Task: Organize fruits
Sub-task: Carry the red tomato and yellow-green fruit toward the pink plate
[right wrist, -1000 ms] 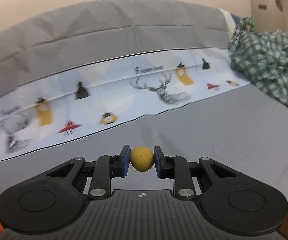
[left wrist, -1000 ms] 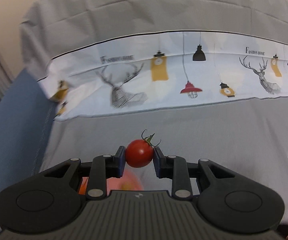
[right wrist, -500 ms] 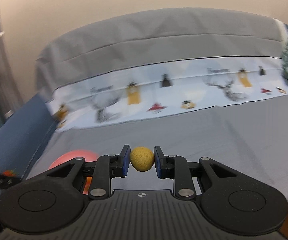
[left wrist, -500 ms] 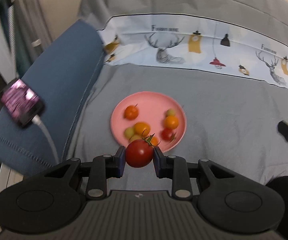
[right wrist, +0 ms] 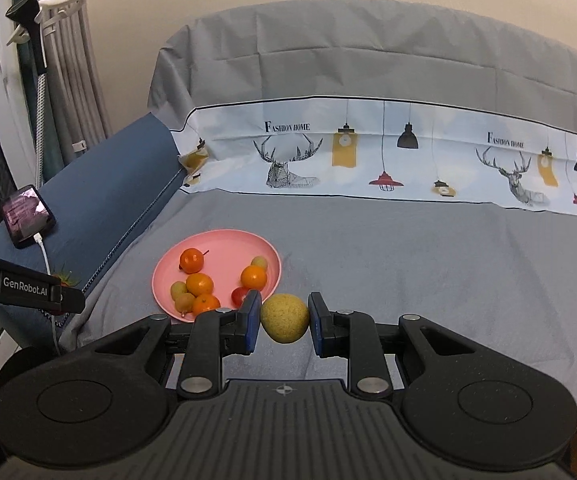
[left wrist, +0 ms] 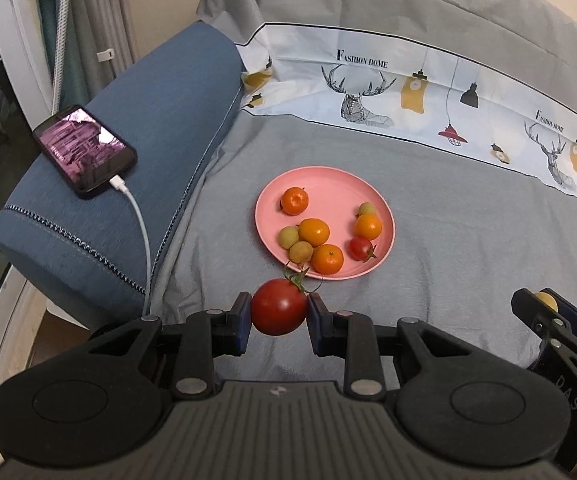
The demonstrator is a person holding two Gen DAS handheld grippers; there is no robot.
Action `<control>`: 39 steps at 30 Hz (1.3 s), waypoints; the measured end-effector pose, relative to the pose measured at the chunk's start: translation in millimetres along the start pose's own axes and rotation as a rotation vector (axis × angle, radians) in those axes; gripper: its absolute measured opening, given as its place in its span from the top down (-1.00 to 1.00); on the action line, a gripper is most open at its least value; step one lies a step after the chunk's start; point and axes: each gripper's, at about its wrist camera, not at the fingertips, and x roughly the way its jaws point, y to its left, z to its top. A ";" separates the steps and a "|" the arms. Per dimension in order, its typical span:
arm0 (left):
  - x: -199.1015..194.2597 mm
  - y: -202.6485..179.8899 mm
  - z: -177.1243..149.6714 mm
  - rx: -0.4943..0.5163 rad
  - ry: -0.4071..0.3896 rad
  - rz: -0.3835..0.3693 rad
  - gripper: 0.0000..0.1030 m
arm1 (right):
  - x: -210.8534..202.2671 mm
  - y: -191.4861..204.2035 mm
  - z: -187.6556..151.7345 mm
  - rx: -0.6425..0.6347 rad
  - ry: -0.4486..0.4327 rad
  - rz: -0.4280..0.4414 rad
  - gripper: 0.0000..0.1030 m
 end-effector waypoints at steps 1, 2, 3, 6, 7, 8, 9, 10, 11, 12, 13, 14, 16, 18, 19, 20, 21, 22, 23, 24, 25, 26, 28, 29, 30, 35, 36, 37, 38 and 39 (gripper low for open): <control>0.3 0.5 -0.2 -0.004 0.001 -0.001 0.37 | 0.0 0.6 0.0 -0.003 0.002 0.000 0.49; 0.6 1.5 -1.0 -0.005 0.003 -0.001 0.37 | 0.4 0.9 0.4 -0.006 0.002 -0.002 0.49; 1.0 2.6 -1.5 -0.008 0.005 -0.001 0.37 | 0.1 1.2 0.2 -0.009 0.003 -0.003 0.49; 2.2 5.7 -2.1 -0.013 0.005 0.000 0.37 | 1.7 3.3 2.0 -0.021 0.003 -0.003 0.49; 2.7 5.7 -1.8 -0.014 0.004 0.002 0.37 | 2.1 4.1 2.4 -0.025 0.004 -0.003 0.49; 3.2 6.5 -1.8 -0.014 0.003 0.003 0.37 | 2.9 5.0 2.3 -0.029 0.005 -0.003 0.49; 3.7 7.1 -1.6 -0.015 0.004 0.002 0.37 | 3.3 5.6 2.5 -0.032 0.007 -0.003 0.49; 4.2 7.6 -1.7 -0.015 0.005 0.001 0.37 | 3.8 6.0 2.5 -0.034 0.009 -0.003 0.49; 4.6 7.7 -1.6 -0.016 0.006 0.001 0.37 | 4.4 6.4 2.2 -0.036 0.011 -0.003 0.49; 5.1 8.0 -1.6 -0.017 0.007 0.000 0.37 | 5.0 6.6 2.1 -0.037 0.013 -0.004 0.49; 5.4 8.6 -2.0 -0.017 0.008 0.000 0.37 | 5.6 6.3 2.2 -0.038 0.015 -0.003 0.49; 6.2 8.7 -1.9 -0.016 0.010 0.000 0.37 | 6.6 6.4 2.4 -0.038 0.018 -0.003 0.49; 7.6 8.8 -1.7 -0.016 0.013 0.001 0.37 | 8.7 6.1 2.6 -0.038 0.023 -0.003 0.49; 9.0 8.8 -1.8 -0.016 0.016 0.001 0.37 | 10.8 6.6 2.6 -0.038 0.029 -0.002 0.49; 9.8 8.8 -1.7 -0.017 0.018 0.001 0.37 | 11.8 6.5 2.6 -0.038 0.031 -0.002 0.49; 10.4 8.4 -1.6 -0.017 0.020 0.001 0.37 | 12.7 6.8 2.1 -0.038 0.033 -0.002 0.49; 11.4 8.4 -1.4 -0.016 0.022 0.000 0.37 | 13.7 6.8 2.1 -0.038 0.036 -0.002 0.49; 12.5 8.5 -1.3 -0.016 0.025 0.000 0.37 | 14.8 6.6 2.1 -0.038 0.040 -0.001 0.49; 13.7 8.8 -0.9 -0.015 0.028 0.000 0.37 | 15.3 7.3 1.6 -0.038 0.042 -0.002 0.49; 14.7 8.9 -0.7 -0.015 0.031 0.001 0.37 | 16.3 7.3 1.7 -0.039 0.044 -0.002 0.49; 16.0 9.3 -0.2 -0.015 0.033 0.001 0.37 | 17.5 7.3 2.1 -0.039 0.047 -0.002 0.49; 17.0 9.5 0.1 -0.015 0.035 0.001 0.37 | 18.3 7.5 2.1 -0.039 0.049 -0.002 0.49; 18.9 9.5 0.6 -0.014 0.038 0.001 0.37 | 20.6 7.5 2.7 -0.039 0.054 -0.002 0.49; 19.9 9.4 0.6 -0.013 0.040 0.001 0.37 | 21.7 7.4 2.6 -0.038 0.057 -0.001 0.49; 20.9 9.3 0.6 -0.013 0.042 0.001 0.37 | 23.0 7.5 2.5 -0.038 0.060 -0.001 0.49; 26.0 10.0 1.4 -0.014 0.054 0.002 0.37 | 28.8 8.0 1.5 -0.037 0.074 -0.002 0.49; 27.2 10.2 1.6 -0.014 0.057 0.002 0.37 | 30.0 8.0 1.3 -0.037 0.077 -0.001 0.49; 28.6 10.4 1.8 -0.015 0.060 0.003 0.37 | 31.2 7.9 1.2 -0.037 0.081 -0.001 0.49; 30.2 10.6 2.2 -0.016 0.064 0.003 0.37 | 32.6 7.9 1.0 -0.037 0.085 -0.001 0.49; 31.6 10.8 2.4 -0.017 0.067 0.004 0.37 | 34.2 7.8 1.1 -0.036 0.088 0.000 0.49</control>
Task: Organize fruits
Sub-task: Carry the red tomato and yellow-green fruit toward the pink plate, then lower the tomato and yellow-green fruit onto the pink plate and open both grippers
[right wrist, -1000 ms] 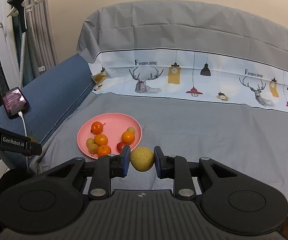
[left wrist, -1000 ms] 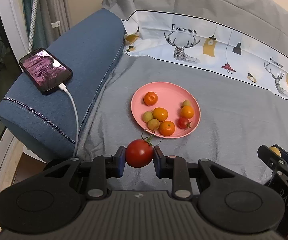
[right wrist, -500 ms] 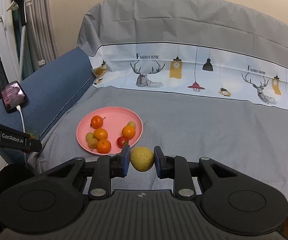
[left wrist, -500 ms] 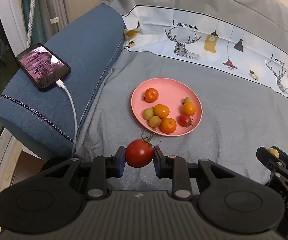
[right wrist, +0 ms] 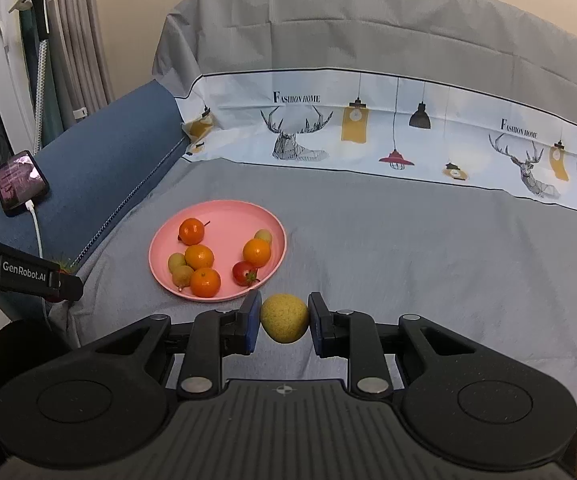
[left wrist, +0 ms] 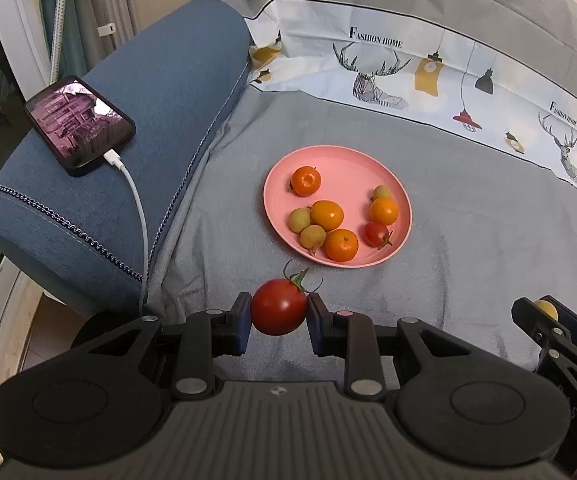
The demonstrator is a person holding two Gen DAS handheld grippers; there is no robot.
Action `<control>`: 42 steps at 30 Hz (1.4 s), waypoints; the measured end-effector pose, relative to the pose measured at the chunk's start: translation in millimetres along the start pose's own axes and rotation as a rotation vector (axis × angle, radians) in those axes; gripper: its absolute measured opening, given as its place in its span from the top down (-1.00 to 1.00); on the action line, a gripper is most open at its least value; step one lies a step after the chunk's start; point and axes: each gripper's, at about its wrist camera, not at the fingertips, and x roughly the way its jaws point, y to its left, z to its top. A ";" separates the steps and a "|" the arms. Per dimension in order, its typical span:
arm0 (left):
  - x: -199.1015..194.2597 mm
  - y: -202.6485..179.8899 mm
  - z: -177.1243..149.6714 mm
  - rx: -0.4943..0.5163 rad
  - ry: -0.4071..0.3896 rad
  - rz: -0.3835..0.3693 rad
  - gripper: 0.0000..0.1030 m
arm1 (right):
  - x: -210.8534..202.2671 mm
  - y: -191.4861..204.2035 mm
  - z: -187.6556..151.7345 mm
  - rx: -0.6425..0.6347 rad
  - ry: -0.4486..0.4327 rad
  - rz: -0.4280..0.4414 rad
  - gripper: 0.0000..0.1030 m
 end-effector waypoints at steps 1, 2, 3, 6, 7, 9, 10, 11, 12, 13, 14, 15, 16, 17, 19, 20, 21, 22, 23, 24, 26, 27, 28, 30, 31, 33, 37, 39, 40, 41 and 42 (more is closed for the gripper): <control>1.3 -0.2 0.1 0.000 0.002 0.001 0.37 | 1.3 -0.4 0.4 0.000 0.003 0.001 0.49; 3.0 0.0 0.4 -0.001 0.005 0.002 0.37 | 2.8 -0.8 0.4 0.000 0.007 0.001 0.49; 4.5 0.1 0.8 -0.001 0.008 0.003 0.37 | 4.5 -1.0 0.6 0.001 0.010 0.001 0.49; 9.0 -0.2 2.0 0.000 0.015 0.005 0.37 | 9.3 -1.8 0.2 0.003 0.020 0.000 0.49; 10.7 -0.5 2.6 0.000 0.019 0.006 0.37 | 11.2 -1.6 0.3 0.003 0.024 0.001 0.49; 14.1 -0.3 4.2 0.000 0.025 0.007 0.37 | 14.8 -1.6 0.1 0.003 0.032 0.002 0.49; 16.1 -0.3 4.9 -0.001 0.028 0.008 0.37 | 16.6 -1.5 -0.2 0.003 0.036 0.003 0.49; 17.9 -0.5 5.4 -0.001 0.031 0.009 0.37 | 18.5 -1.4 -0.6 0.003 0.040 0.004 0.49; 20.1 -0.4 6.0 -0.003 0.034 0.009 0.37 | 20.8 -1.4 -0.7 0.003 0.045 0.004 0.49; 22.1 -0.5 6.6 -0.004 0.038 0.011 0.37 | 22.7 -1.4 -0.9 0.004 0.049 0.005 0.49; 24.5 -0.4 7.5 -0.004 0.042 0.012 0.37 | 24.8 -1.6 -1.3 0.005 0.054 0.004 0.49; 26.8 -0.1 8.1 -0.005 0.046 0.013 0.37 | 27.1 -1.9 -1.3 0.006 0.059 0.004 0.49; 29.7 0.5 9.0 -0.006 0.050 0.014 0.37 | 29.8 -1.9 -1.4 0.007 0.064 0.004 0.49; 32.8 0.7 10.2 -0.007 0.055 0.015 0.37 | 32.3 -1.7 -1.3 0.008 0.070 0.004 0.49; 39.0 0.9 13.1 -0.008 0.064 0.017 0.37 | 38.4 -2.3 -0.3 0.009 0.079 0.004 0.49; 42.3 0.7 15.2 -0.008 0.069 0.018 0.37 | 40.8 -3.3 0.5 0.008 0.082 0.005 0.49; 45.6 0.4 17.5 -0.007 0.074 0.019 0.37 | 43.4 -3.4 1.3 0.007 0.083 0.004 0.49; 48.6 -0.1 20.0 -0.004 0.077 0.020 0.37 | 46.9 -3.3 2.7 0.007 0.085 0.006 0.49; 52.1 -0.6 23.2 0.000 0.080 0.020 0.37 | 49.9 -3.0 4.2 0.008 0.086 0.009 0.49; 55.1 -1.1 26.2 0.004 0.083 0.018 0.37 | 53.3 -2.7 6.2 0.007 0.086 0.012 0.49; 61.3 -2.2 32.8 0.010 0.083 0.018 0.37 | 60.9 -0.4 10.3 -0.006 0.083 0.021 0.49; 64.8 -2.7 36.9 0.012 0.084 0.016 0.37 | 63.9 0.4 11.7 -0.012 0.080 0.027 0.49; 67.5 -2.7 39.8 0.012 0.085 0.013 0.37 | 68.3 1.8 14.3 -0.017 0.077 0.034 0.49; 74.5 -4.3 47.9 0.014 0.085 0.010 0.37 | 76.8 2.9 20.6 -0.013 0.076 0.045 0.49; 78.4 -5.4 52.0 0.018 0.083 0.012 0.37 | 80.9 2.9 23.9 -0.008 0.077 0.050 0.49; 85.8 -8.3 59.1 0.025 0.080 0.014 0.37 | 90.5 3.7 30.3 -0.009 0.075 0.056 0.49; 102.7 -12.8 73.7 0.034 0.089 0.006 0.37 | 110.8 7.5 39.5 -0.034 0.070 0.069 0.49; 110.3 -15.3 80.6 0.039 0.086 0.007 0.37 | 120.2 8.3 42.7 -0.041 0.072 0.073 0.49; 114.1 -16.8 84.1 0.043 0.083 0.009 0.37 | 126.0 8.4 44.7 -0.043 0.075 0.077 0.49; 117.3 -18.1 86.9 0.045 0.081 0.011 0.37 | 130.2 8.5 46.1 -0.042 0.077 0.080 0.49; 121.3 -19.5 89.8 0.048 0.079 0.012 0.37 | 135.6 8.3 48.2 -0.041 0.080 0.085 0.49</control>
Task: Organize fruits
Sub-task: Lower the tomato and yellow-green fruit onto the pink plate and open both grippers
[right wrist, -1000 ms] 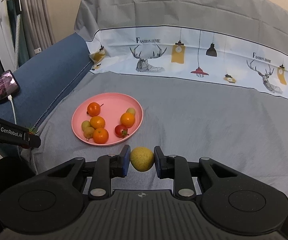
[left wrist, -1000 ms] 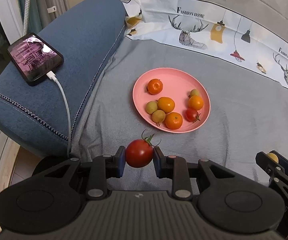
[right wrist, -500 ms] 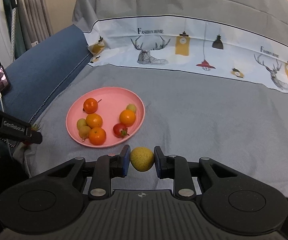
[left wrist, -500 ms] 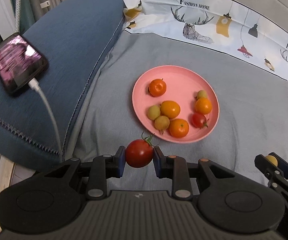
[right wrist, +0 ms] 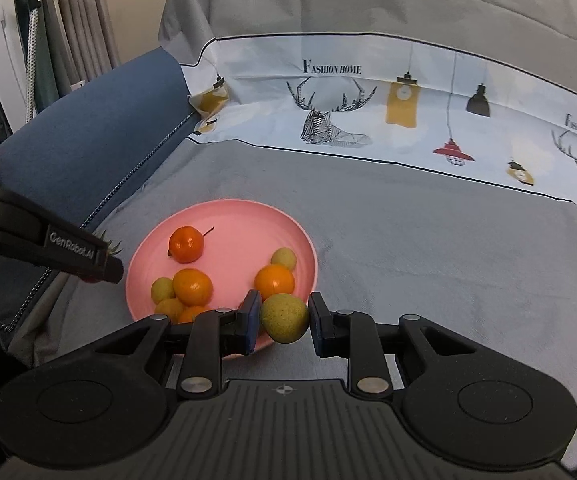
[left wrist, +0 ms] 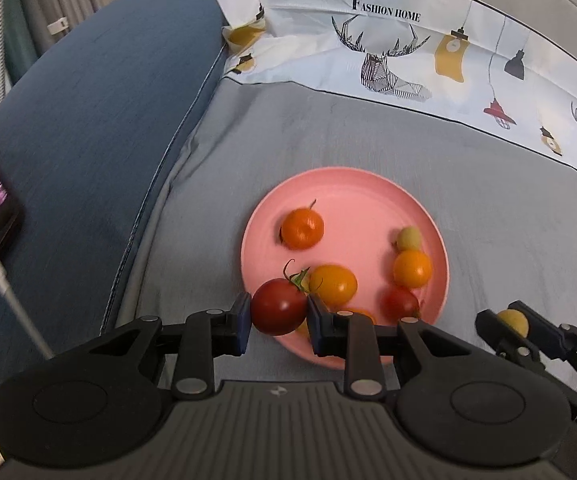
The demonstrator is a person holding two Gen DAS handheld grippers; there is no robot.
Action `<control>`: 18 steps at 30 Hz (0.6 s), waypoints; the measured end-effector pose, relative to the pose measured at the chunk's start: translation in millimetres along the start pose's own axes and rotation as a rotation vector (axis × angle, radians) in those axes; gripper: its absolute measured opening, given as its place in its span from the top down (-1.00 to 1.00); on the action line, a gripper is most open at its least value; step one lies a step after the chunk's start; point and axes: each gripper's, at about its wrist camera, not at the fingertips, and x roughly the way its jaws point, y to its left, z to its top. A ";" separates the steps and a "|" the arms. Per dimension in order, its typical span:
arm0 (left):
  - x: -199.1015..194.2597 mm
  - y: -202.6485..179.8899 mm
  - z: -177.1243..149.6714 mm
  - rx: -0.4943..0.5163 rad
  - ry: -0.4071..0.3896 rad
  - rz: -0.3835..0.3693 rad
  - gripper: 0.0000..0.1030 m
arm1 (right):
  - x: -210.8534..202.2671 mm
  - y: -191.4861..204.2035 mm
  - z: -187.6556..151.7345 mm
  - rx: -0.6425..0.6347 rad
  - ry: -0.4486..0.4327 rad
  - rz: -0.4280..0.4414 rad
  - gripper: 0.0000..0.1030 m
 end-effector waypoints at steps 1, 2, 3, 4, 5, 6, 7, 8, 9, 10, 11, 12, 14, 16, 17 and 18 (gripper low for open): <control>3.9 -1.3 3.2 0.002 0.000 0.002 0.37 | 4.6 -0.2 2.4 -0.002 0.001 0.004 0.49; 7.7 -2.6 6.3 0.002 0.002 0.003 0.37 | 8.9 -0.4 4.2 -0.008 0.000 0.006 0.49; 12.0 -3.6 9.6 0.002 0.005 0.002 0.37 | 13.8 -0.3 6.5 -0.015 -0.001 0.005 0.49; 15.5 -4.3 12.4 0.002 0.008 0.000 0.37 | 19.0 -0.2 8.7 -0.026 -0.001 0.007 0.49; 19.2 -4.9 15.5 0.002 0.011 0.000 0.37 | 23.6 -0.1 10.7 -0.034 0.001 0.009 0.49; 23.0 -5.8 18.7 0.004 0.012 0.001 0.37 | 28.8 0.2 12.6 -0.045 0.002 0.011 0.49; 26.4 -6.7 22.0 0.007 0.013 0.000 0.37 | 33.2 0.5 14.1 -0.054 0.004 0.015 0.49; 29.3 -7.9 24.5 0.009 0.014 0.001 0.37 | 36.8 0.7 15.2 -0.061 0.006 0.020 0.49; 32.9 -9.3 27.5 0.011 0.015 0.002 0.37 | 41.2 0.7 16.8 -0.066 0.008 0.026 0.49; 35.8 -10.5 30.2 0.012 0.015 0.002 0.37 | 44.9 0.2 18.3 -0.068 0.011 0.032 0.49; 38.5 -12.0 32.8 0.015 0.016 0.003 0.37 | 48.4 -0.3 19.7 -0.068 0.015 0.039 0.49; 41.2 -13.3 35.1 0.017 0.016 0.003 0.37 | 52.0 -0.6 21.3 -0.068 0.017 0.045 0.49; 45.9 -15.8 38.7 0.021 0.017 0.004 0.37 | 57.6 -0.3 24.2 -0.072 0.019 0.053 0.49; 50.5 -17.7 41.5 0.027 0.018 0.008 0.37 | 63.1 0.0 27.0 -0.085 0.017 0.060 0.49; 52.4 -18.5 42.7 0.029 0.019 0.012 0.37 | 65.3 0.3 27.9 -0.095 0.016 0.061 0.49; 54.3 -18.8 44.0 0.029 0.018 0.015 0.37 | 67.3 1.1 28.6 -0.107 0.014 0.063 0.49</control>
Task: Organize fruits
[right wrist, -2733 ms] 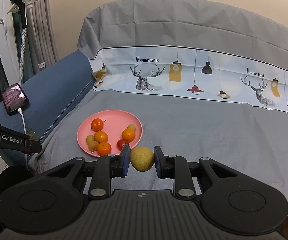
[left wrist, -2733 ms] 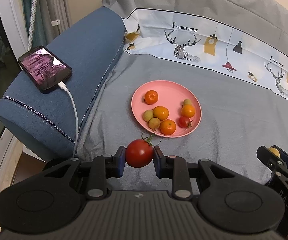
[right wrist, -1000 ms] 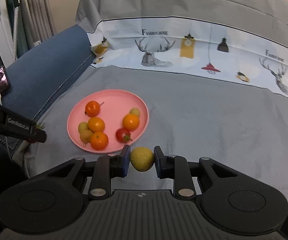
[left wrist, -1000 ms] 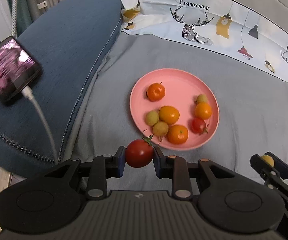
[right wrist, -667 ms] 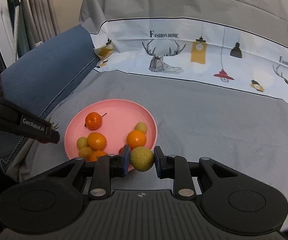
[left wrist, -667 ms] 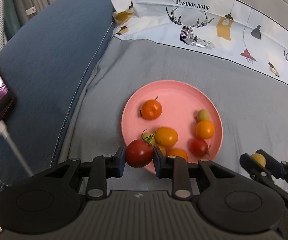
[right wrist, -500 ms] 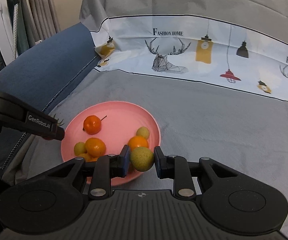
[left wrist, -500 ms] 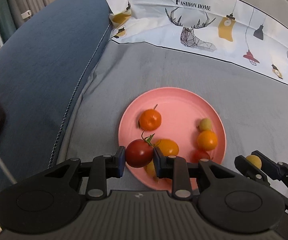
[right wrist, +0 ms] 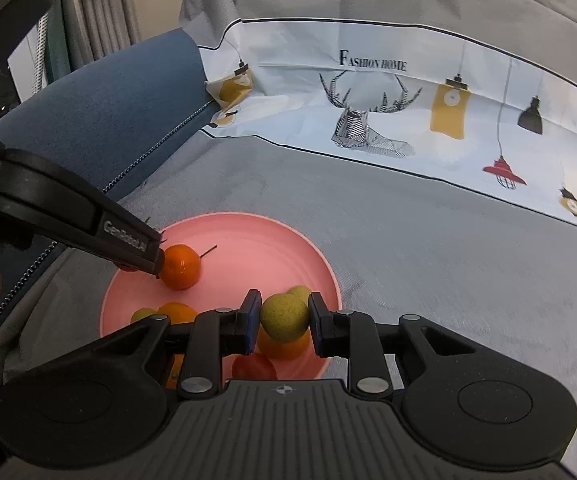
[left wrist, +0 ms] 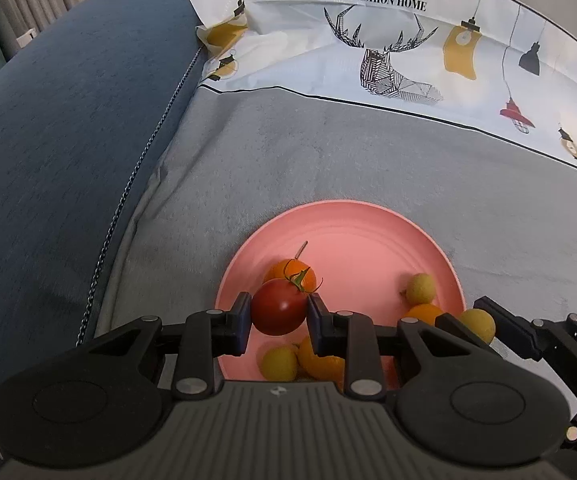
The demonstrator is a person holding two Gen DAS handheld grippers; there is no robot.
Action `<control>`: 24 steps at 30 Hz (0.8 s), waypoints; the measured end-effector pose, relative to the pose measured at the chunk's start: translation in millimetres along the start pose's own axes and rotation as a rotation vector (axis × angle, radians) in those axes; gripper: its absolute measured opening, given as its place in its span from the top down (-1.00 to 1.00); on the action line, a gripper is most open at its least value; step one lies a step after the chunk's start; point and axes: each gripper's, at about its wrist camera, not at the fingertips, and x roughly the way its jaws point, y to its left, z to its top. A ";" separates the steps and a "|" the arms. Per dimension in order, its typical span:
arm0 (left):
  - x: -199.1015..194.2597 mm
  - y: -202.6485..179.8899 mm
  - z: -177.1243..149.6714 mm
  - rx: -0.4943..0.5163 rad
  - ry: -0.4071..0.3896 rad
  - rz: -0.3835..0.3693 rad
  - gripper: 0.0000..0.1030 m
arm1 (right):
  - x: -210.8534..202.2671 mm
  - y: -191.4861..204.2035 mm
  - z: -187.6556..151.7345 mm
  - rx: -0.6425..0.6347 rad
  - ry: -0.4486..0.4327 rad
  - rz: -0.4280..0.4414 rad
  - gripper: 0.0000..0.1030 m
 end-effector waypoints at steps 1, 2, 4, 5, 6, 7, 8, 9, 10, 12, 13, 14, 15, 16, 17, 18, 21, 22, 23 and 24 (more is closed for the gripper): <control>1.4 -0.1 0.8 0.000 -0.001 0.003 0.37 | 2.1 0.9 0.6 -0.013 0.000 0.002 0.49; 3.1 -0.2 2.0 0.000 -0.002 0.007 0.37 | 4.3 1.7 1.2 -0.023 0.000 0.004 0.49; 5.9 -0.9 4.7 0.004 -0.004 0.011 0.37 | 8.7 2.6 3.2 -0.039 0.002 0.011 0.49; 6.4 -1.3 6.3 0.009 -0.009 0.008 0.36 | 11.0 3.2 4.4 -0.048 0.003 0.019 0.49; 5.9 -1.8 7.5 0.013 -0.016 0.005 0.21 | 13.2 3.7 5.6 -0.061 0.008 0.035 0.48; 4.8 -1.5 8.7 0.014 -0.023 0.005 -0.28 | 15.6 5.3 7.1 -0.077 0.014 0.055 0.46; 2.7 -0.5 10.0 0.009 -0.035 0.011 -0.60 | 15.9 6.6 7.5 -0.088 0.016 0.064 0.36; -0.7 1.1 10.6 -0.001 -0.053 0.021 -1.00 | 16.3 8.3 8.8 -0.100 0.019 0.067 -0.11; -6.0 3.0 9.4 -0.012 -0.087 0.027 -0.99 | 15.4 9.9 9.6 -0.107 0.014 0.057 -0.59; -13.4 5.0 7.6 -0.004 -0.103 0.020 -0.99 | 8.2 12.4 9.1 -0.113 -0.013 0.037 -0.72; -15.0 5.1 6.9 0.002 -0.091 0.016 -0.99 | 4.9 12.9 8.1 -0.117 -0.013 0.038 -0.73; -16.8 6.6 4.7 0.004 -0.074 0.015 -0.99 | 0.8 13.2 6.4 -0.116 -0.011 0.033 -0.73; -19.1 8.2 1.5 0.002 -0.065 0.016 -0.99 | -4.0 12.7 3.9 -0.110 -0.009 0.023 -0.75; -22.4 10.1 -2.3 0.001 -0.061 0.019 -0.99 | -9.5 12.5 1.1 -0.099 -0.004 0.012 -0.75; -26.9 11.6 -6.5 0.002 -0.057 0.023 -0.99 | -15.1 10.9 -2.0 -0.085 0.001 0.004 -0.76; -31.8 12.6 -11.0 0.005 -0.056 0.025 -0.99 | -20.9 9.6 -4.7 -0.070 0.006 -0.003 -0.76; -50.3 15.9 -26.5 0.014 -0.059 0.030 -0.99 | -47.1 7.5 -16.0 -0.023 0.010 -0.035 -0.79; -57.2 16.5 -32.3 0.016 -0.063 0.031 -0.99 | -55.5 7.3 -19.2 -0.010 0.007 -0.047 -0.81; -64.4 16.3 -39.0 0.022 -0.067 0.032 -0.99 | -64.9 7.6 -22.5 0.006 0.003 -0.060 -0.81; -70.5 15.9 -44.9 0.028 -0.069 0.035 -0.99 | -73.6 7.3 -25.3 0.024 0.000 -0.070 -0.83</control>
